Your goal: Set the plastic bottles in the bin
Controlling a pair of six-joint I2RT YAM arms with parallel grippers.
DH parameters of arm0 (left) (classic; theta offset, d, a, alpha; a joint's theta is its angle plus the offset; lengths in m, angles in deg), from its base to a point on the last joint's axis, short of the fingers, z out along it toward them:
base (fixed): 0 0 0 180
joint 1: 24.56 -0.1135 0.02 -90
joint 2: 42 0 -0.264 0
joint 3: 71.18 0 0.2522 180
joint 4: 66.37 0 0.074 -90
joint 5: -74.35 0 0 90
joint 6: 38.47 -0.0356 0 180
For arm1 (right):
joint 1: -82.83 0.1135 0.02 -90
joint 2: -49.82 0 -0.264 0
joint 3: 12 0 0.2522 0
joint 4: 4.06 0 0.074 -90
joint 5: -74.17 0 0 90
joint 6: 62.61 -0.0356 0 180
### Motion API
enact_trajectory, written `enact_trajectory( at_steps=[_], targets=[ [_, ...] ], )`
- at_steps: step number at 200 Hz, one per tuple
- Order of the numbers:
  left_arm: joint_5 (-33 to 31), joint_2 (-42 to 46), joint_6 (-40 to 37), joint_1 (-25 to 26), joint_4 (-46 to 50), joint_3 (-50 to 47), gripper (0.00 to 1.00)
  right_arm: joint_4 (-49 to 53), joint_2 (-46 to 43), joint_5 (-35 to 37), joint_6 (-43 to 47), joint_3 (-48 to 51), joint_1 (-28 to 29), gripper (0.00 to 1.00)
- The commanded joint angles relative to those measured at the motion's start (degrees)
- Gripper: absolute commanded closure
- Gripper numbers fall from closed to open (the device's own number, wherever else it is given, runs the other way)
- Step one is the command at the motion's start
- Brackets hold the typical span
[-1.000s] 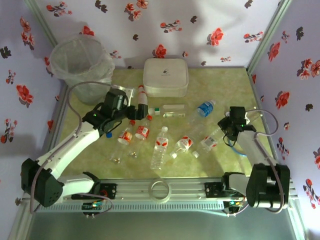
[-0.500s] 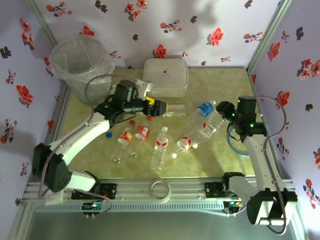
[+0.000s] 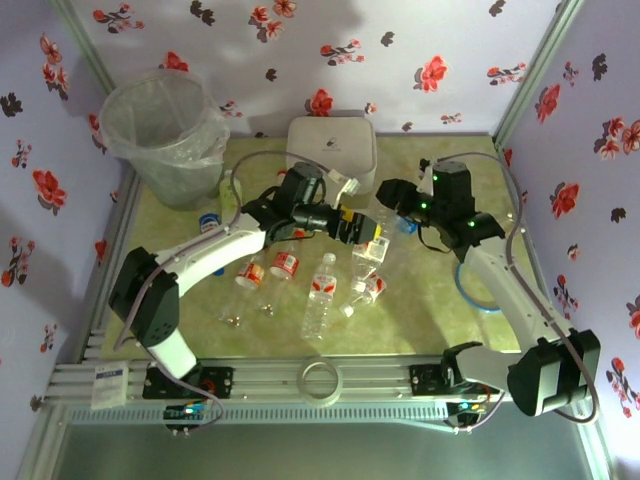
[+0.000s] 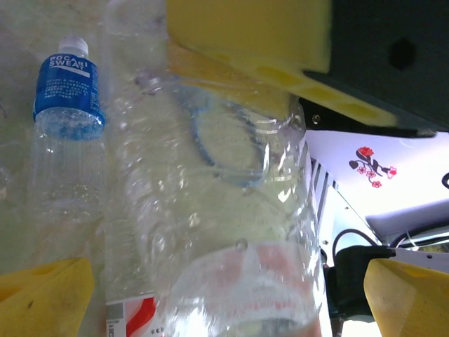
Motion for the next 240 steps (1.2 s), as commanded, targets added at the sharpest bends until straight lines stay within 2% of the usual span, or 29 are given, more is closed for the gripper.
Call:
enact_trajectory(
  at_steps=[1,19,53,77,87,111,126,153,176,201,240],
  targets=[
    [-0.9,-1.7,-1.5,1.2,1.9,3.0,0.0,-4.2,0.5,-1.3,-0.8,-2.0,0.3,0.44],
    [-0.8,-2.6,-1.2,1.2,1.7,3.1,0.09,-5.6,1.1,-1.5,-1.5,-2.2,0.3,0.44],
    [-0.8,-3.0,-0.9,1.2,0.8,2.8,0.34,-6.6,2.6,-1.5,-1.4,-3.1,0.3,0.44],
    [-1.6,-2.8,-1.7,1.1,2.2,3.6,0.36,-6.4,4.0,-1.6,-0.7,-4.5,0.3,0.42],
    [-2.1,-2.5,-2.2,0.9,2.9,4.0,0.36,-5.7,4.3,-1.4,0.0,-5.3,0.3,0.35],
    [-4.0,-1.0,-3.7,-0.8,5.8,5.4,0.36,0.0,2.4,1.5,3.9,-8.7,-1.6,0.02],
    [-5.5,1.4,-5.8,-2.9,7.9,6.6,0.36,1.6,-0.8,1.9,3.7,-8.8,-5.8,0.0],
    [-9.4,6.3,-8.4,-9.0,11.1,10.1,0.37,6.5,-6.1,3.8,3.8,-6.7,-11.8,0.01],
    [-13.4,10.1,-9.6,-15.8,11.5,13.0,0.37,9.8,-8.6,4.6,5.0,-1.6,-12.0,0.01],
    [-22.4,13.5,-12.4,-22.7,9.2,14.8,0.35,11.0,-11.2,3.0,3.9,6.1,-12.0,0.01],
    [-28.1,13.3,-10.0,-35.1,4.2,18.2,0.43,12.2,-13.9,1.6,2.4,13.3,-11.9,0.01]
  ],
)
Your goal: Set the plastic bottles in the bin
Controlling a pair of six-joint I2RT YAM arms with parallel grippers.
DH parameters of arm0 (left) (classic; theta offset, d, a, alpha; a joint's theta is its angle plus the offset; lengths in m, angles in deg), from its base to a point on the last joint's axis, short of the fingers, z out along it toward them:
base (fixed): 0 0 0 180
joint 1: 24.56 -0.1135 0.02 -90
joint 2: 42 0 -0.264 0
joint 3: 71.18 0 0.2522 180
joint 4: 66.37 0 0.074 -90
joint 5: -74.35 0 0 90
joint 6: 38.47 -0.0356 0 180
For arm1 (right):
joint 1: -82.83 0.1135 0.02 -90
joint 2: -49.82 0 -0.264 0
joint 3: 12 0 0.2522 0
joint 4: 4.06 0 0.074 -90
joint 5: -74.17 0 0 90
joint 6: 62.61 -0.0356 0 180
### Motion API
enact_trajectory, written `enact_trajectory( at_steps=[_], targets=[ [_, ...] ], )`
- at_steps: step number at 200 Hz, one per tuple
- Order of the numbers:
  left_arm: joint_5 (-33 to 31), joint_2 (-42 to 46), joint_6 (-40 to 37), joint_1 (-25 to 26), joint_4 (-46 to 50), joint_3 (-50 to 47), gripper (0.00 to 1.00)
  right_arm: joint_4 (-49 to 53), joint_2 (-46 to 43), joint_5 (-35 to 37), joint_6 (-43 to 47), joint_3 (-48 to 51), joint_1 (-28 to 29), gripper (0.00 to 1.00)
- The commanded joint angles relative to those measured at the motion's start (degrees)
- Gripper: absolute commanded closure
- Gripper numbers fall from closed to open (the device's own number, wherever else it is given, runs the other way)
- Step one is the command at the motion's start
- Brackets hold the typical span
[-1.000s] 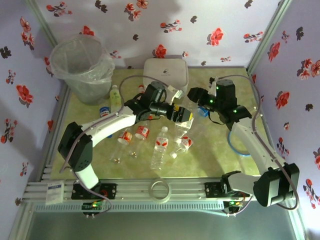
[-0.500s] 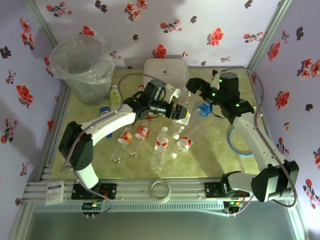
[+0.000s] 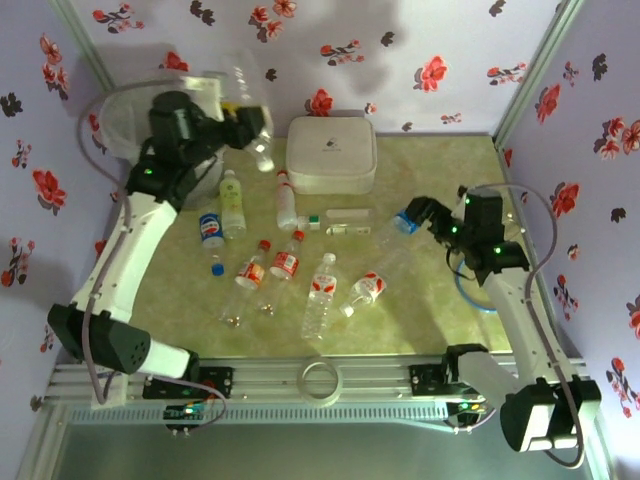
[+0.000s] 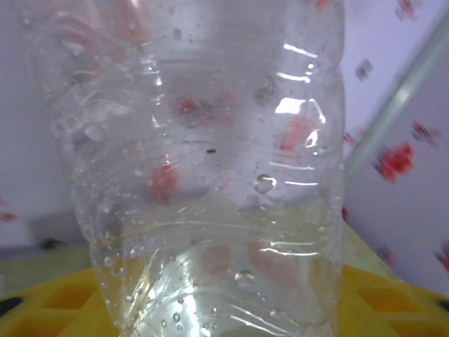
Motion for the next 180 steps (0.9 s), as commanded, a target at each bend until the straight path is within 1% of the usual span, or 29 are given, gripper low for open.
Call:
enact_trajectory(
  at_steps=[1,17,38,67,86,96,110,125,145,180],
  targets=[
    [-6.6,-1.4,-0.3,-5.7,-3.0,3.1,0.43,2.0,-2.3,-1.4,-0.7,1.9,0.2,0.01],
    [-10.6,-4.4,-0.3,-9.6,-2.4,7.2,0.47,2.4,-2.6,-2.4,-1.1,2.0,0.3,0.01],
    [-13.9,-10.8,-0.1,-14.0,0.2,14.4,0.48,2.9,-4.7,-2.4,-1.4,2.2,0.4,0.01],
    [-19.5,-19.4,0.0,-18.2,1.0,22.3,0.48,5.8,-7.5,-0.6,-0.3,1.8,0.4,0.01],
    [-21.6,-24.0,-0.3,-20.2,-1.4,24.1,0.47,7.4,-8.3,-0.3,0.1,1.4,0.4,0.01],
    [-22.6,-26.6,-0.8,-20.8,-2.2,25.3,0.47,8.1,-8.6,-0.3,-0.1,1.3,0.4,0.01],
    [-23.6,-30.9,-1.7,-21.2,0.8,29.7,0.47,8.9,-10.0,0.0,-0.6,1.6,0.4,0.01],
    [-23.8,-36.0,-3.4,-21.5,6.8,36.5,0.47,9.5,-12.1,1.2,-1.0,2.3,0.4,0.01],
    [-23.7,-42.1,-4.8,-21.6,17.0,45.9,0.5,10.7,-13.8,3.0,-0.9,3.3,0.4,0.01],
    [-21.5,-43.8,-6.4,-21.6,22.9,45.5,0.5,10.4,-13.8,3.4,-0.8,5.1,0.5,0.01]
  ],
)
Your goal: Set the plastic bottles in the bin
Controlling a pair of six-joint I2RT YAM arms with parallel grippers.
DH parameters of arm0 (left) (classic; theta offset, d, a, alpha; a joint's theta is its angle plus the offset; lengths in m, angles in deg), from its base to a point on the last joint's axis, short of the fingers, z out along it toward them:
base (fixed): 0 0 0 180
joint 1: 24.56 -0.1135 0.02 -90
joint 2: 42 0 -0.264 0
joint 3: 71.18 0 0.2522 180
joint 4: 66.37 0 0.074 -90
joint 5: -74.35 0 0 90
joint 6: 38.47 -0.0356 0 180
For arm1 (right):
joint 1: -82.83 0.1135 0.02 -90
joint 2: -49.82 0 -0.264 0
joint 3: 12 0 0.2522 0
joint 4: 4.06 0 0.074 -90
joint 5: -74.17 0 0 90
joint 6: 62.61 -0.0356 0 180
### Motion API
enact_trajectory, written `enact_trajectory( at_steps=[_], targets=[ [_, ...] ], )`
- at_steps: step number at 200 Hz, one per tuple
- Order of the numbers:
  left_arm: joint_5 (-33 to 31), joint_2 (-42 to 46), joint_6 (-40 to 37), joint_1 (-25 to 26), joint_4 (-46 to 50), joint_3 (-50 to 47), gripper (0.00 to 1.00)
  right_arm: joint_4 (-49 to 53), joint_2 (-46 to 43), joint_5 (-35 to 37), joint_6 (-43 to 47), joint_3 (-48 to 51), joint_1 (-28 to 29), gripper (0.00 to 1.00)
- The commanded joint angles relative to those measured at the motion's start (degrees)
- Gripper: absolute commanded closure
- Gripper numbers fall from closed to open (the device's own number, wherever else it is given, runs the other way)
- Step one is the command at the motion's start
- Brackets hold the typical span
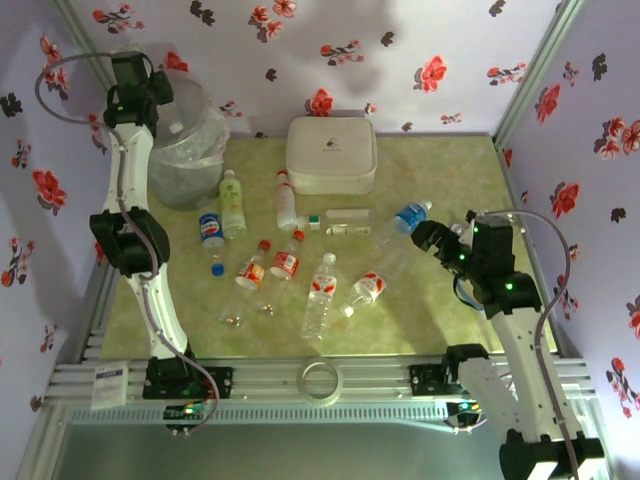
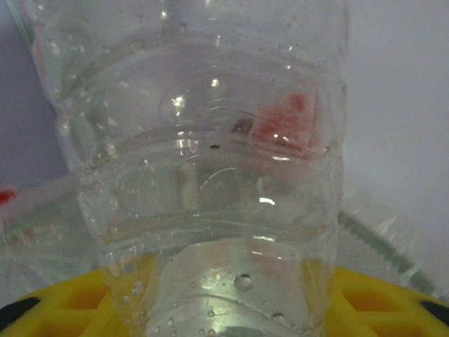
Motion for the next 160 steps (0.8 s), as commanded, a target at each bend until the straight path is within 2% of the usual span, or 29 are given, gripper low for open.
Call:
enact_trajectory(
  at_steps=[1,34,67,103,139,160],
  targets=[
    [0.5,-0.4,-2.8,0.0,7.7,2.2,0.5,1.4,0.2,1.7,-0.2,1.8,0.5,0.01],
    [2.4,0.4,-4.9,0.0,9.3,-2.9,0.47,0.5,0.7,1.8,0.1,2.1,0.5,0.01],
    [5.0,-1.1,-7.4,0.0,13.8,-2.5,0.39,0.0,0.5,1.5,0.1,3.3,0.5,0.01],
    [5.7,-0.8,-8.3,0.0,13.9,-4.6,0.34,-0.5,0.3,1.8,-0.5,4.6,0.5,0.01],
    [6.9,-1.2,-8.4,0.0,14.6,-4.5,0.19,0.1,0.8,3.0,-0.5,4.0,0.5,0.01],
    [6.9,-1.1,-9.0,0.0,14.6,-4.5,0.14,0.0,0.9,3.5,-0.9,3.6,0.4,0.01]
  ],
)
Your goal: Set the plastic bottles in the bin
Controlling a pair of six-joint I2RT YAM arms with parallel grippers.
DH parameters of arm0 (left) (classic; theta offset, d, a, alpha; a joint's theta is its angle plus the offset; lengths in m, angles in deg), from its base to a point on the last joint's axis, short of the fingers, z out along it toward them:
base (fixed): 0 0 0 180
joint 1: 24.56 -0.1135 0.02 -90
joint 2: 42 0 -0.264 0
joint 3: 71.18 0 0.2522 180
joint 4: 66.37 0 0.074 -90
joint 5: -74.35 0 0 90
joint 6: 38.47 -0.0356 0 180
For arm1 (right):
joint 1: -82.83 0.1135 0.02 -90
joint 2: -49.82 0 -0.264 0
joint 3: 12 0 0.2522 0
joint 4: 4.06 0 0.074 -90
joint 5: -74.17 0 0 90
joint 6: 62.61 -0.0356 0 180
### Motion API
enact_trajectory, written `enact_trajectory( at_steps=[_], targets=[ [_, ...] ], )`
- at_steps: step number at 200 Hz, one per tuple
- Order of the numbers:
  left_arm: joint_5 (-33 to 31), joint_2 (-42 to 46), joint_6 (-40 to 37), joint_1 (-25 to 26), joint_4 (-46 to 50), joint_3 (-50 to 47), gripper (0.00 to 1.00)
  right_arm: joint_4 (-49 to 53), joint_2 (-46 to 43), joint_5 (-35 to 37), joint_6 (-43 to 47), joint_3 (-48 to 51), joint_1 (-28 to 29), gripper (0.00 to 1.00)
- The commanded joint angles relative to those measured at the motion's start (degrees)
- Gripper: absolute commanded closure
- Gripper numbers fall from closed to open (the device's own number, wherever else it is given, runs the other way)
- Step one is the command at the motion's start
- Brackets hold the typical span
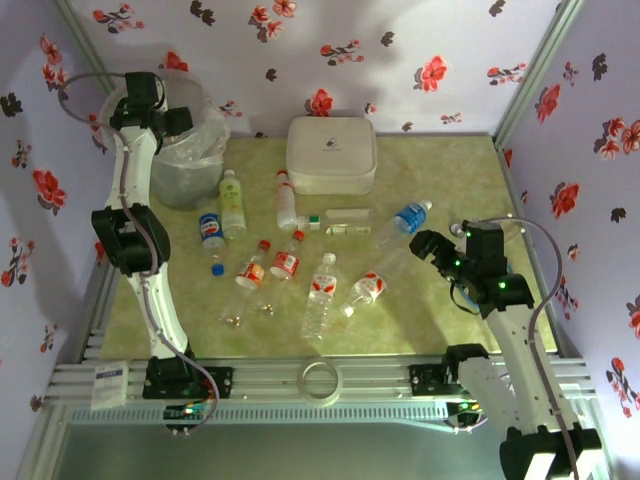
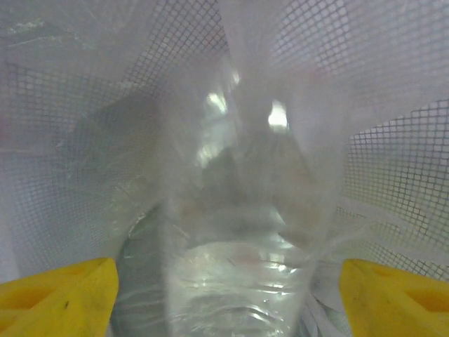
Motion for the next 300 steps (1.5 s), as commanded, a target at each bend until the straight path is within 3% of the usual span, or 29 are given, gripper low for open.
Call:
enact_trajectory(
  at_steps=[1,91,139,165,182,200,229,279,300],
  targets=[
    [1.2,-0.5,-1.4,0.0,1.0,-0.2,0.13,-0.5,0.2,1.8,-0.9,-0.4,0.2,0.01],
    [0.2,6.6,-6.7,0.0,1.4,1.4,0.01,0.7,2.0,8.2,-5.8,0.4,0.3,0.01],
    [-0.2,13.5,-8.7,0.2,3.4,5.0,0.0,-12.0,2.4,9.6,-21.2,8.9,2.0,0.0],
    [-4.1,22.3,-10.0,1.6,0.9,-0.3,0.0,-15.3,4.8,13.4,-25.5,10.6,6.9,0.01],
    [-2.1,30.9,-5.7,2.2,-3.9,-10.2,0.0,-18.5,7.9,14.9,-27.1,11.2,10.0,0.0],
    [-1.3,39.7,-4.8,7.0,-8.2,-21.7,0.0,-21.2,13.1,14.5,-28.2,10.3,11.9,0.0],
    [-1.1,47.7,-2.6,19.9,-10.6,-36.6,0.0,-22.2,23.0,13.7,-25.7,6.1,13.1,0.01],
    [0.8,51.6,7.9,36.7,-17.3,-55.9,0.0,-30.4,33.8,11.0,-27.0,4.8,14.0,0.04],
    [1.4,52.1,12.8,39.7,-20.3,-62.6,0.0,-31.2,34.8,11.2,-27.1,5.0,14.1,0.16]
  ],
)
